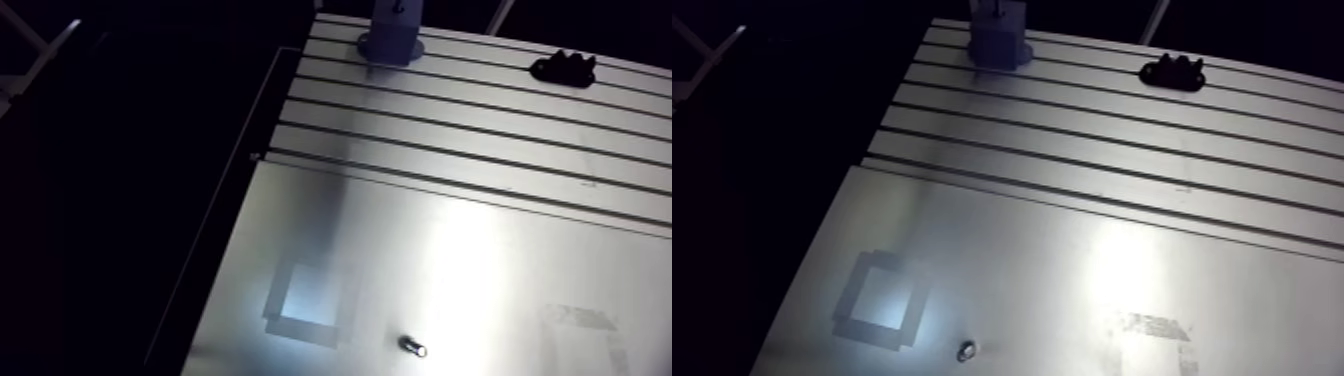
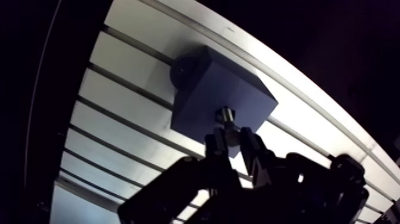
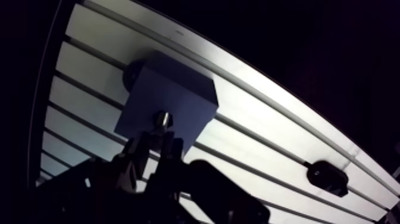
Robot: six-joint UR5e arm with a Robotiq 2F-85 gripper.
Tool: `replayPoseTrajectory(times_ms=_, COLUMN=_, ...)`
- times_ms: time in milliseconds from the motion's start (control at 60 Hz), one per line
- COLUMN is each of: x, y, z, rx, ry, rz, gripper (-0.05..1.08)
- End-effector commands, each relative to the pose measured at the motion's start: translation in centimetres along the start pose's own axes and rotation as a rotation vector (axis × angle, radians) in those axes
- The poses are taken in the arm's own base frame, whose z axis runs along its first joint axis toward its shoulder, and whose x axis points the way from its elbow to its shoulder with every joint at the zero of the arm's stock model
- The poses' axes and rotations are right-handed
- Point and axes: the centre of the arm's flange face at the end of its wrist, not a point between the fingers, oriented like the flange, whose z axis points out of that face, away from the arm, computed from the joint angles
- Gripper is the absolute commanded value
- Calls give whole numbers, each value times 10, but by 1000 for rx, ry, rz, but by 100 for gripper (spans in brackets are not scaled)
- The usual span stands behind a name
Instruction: Pick up the M10 bolt and insert it into the hex recess until seated.
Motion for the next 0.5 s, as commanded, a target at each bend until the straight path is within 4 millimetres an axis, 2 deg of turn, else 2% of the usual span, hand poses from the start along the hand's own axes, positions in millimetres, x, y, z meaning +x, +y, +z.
replayPoseTrajectory(times_ms=17, x=-1, y=0, z=-3, rx=-2, ry=3, rz=1, gripper=107)
replayPoseTrajectory(times_ms=500, x=-2, y=-3, z=3, rx=1, ry=-7, rz=-3, gripper=107)
